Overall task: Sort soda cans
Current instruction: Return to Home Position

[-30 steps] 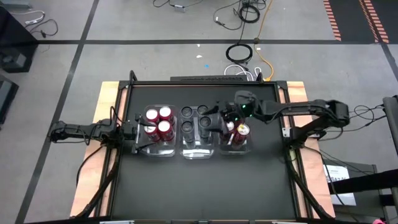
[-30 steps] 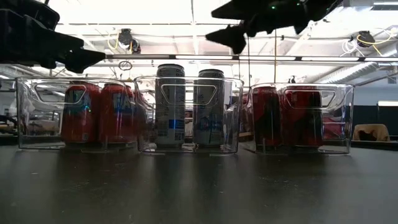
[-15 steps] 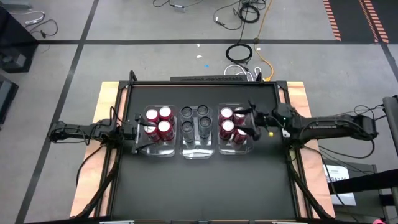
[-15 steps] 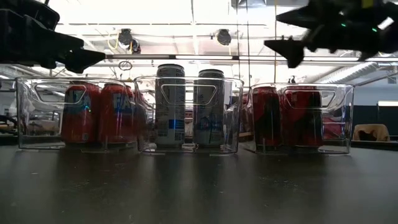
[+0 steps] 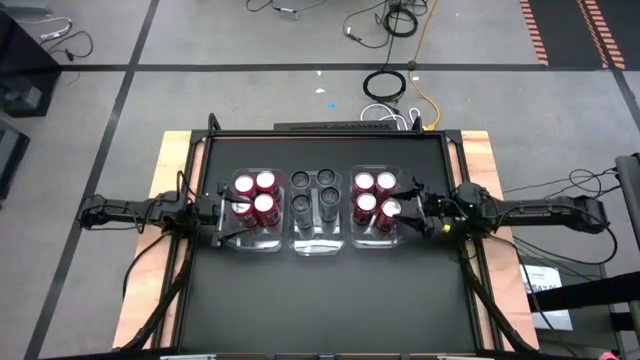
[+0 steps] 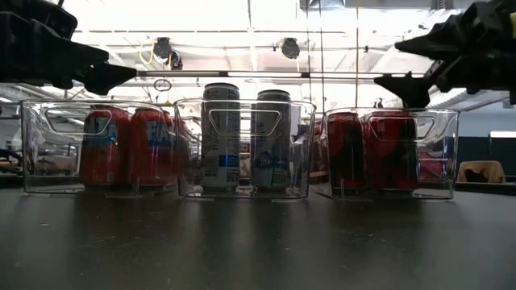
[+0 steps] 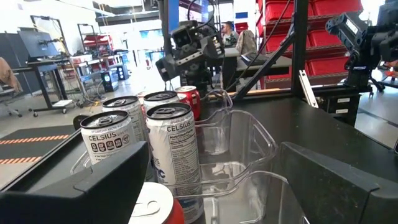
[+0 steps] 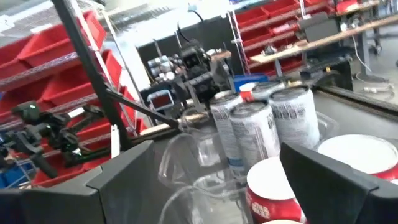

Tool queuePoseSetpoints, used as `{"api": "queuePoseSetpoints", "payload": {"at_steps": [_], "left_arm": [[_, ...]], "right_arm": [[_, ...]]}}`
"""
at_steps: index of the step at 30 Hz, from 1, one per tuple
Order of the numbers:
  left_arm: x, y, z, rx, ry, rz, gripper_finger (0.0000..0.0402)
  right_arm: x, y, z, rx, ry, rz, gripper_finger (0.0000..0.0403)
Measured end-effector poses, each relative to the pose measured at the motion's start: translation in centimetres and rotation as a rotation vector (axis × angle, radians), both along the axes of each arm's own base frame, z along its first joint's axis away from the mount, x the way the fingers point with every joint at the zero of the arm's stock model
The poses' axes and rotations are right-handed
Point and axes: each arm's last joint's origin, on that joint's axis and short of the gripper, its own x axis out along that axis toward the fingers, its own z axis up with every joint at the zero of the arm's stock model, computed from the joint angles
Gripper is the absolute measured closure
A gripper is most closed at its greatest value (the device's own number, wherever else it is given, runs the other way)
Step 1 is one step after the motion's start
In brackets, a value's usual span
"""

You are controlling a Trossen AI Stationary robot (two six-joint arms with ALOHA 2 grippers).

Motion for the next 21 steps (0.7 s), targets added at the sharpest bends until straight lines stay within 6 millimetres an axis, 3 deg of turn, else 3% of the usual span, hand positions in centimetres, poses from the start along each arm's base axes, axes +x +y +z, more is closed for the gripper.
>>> {"api": "queuePoseSetpoints", "payload": {"at_steps": [21], "left_arm": [[0.0,0.0,0.0,0.0,0.0,0.0,0.003]], "right_arm": [[-3.1,0.3,-0.8,-0.013,0.075,-0.04,0.0064]]}}
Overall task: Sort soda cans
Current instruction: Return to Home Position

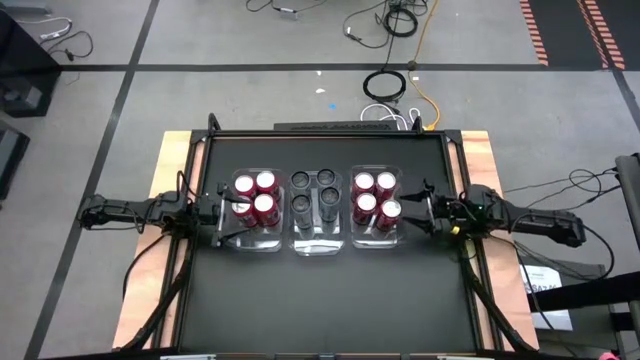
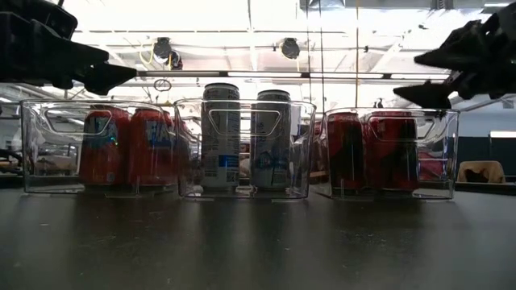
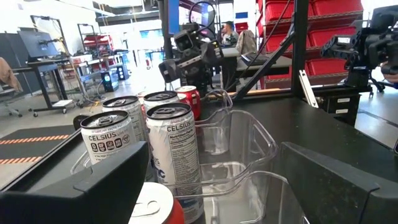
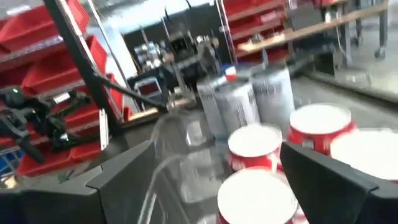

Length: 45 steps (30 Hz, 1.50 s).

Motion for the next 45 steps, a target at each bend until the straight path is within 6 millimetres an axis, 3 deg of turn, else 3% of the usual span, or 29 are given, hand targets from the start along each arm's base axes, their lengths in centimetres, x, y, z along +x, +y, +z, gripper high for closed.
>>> {"api": "queuePoseSetpoints", "payload": {"at_steps": [20,27,34,45], "left_arm": [[0.0,0.0,0.0,0.0,0.0,0.0,0.003],[0.0,0.0,0.0,0.0,0.0,0.0,0.003],[0.0,0.0,0.0,0.0,0.0,0.0,0.003],[0.0,0.0,0.0,0.0,0.0,0.0,0.003]], "right_arm": [[0.4,-0.1,-0.6,0.029,0.069,-0.028,0.0064],[0.2,0.7,-0.1,-0.004,0.02,0.096,0.0064],[-0.1,1.2,0.6,-0.067,-0.073,0.057,0.0064],[-0.1,2.1,0.2,-0.113,-0.026,0.031,0.0064]]}}
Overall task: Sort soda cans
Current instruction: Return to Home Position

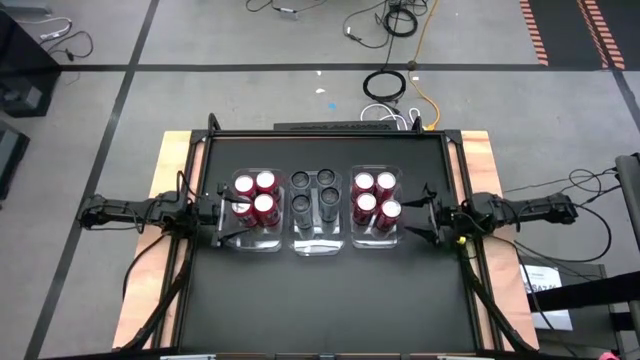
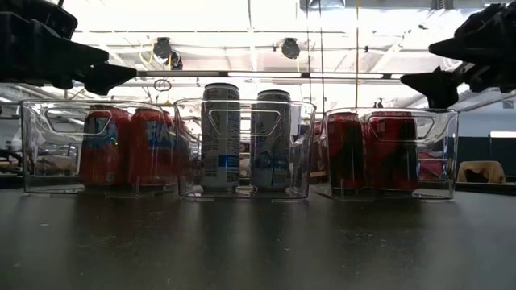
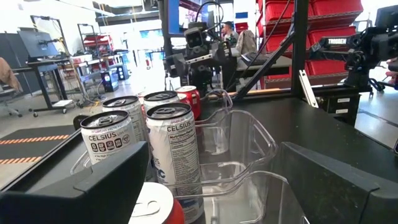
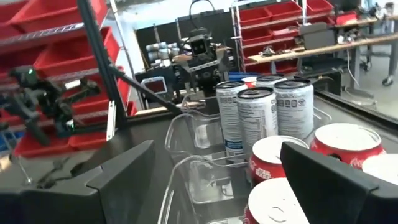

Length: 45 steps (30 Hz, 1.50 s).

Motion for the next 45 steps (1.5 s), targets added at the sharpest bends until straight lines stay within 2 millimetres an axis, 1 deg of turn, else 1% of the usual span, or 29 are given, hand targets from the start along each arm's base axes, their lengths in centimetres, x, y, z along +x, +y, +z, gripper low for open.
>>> {"api": "queuePoseSetpoints", "payload": {"at_steps": [6,17,45], "left_arm": [[0.0,0.0,0.0,0.0,0.0,0.0,0.003],[0.0,0.0,0.0,0.0,0.0,0.0,0.003],[0.0,0.0,-0.01,0.0,0.0,0.0,0.003]], "right_arm": [[-0.01,0.14,-0.01,-0.104,0.0,0.012,0.0064],[-0.02,0.14,-0.02,-0.192,0.001,0.009,0.0064],[-0.02,0.13,-0.02,-0.191,0.001,0.008,0.0064]]}}
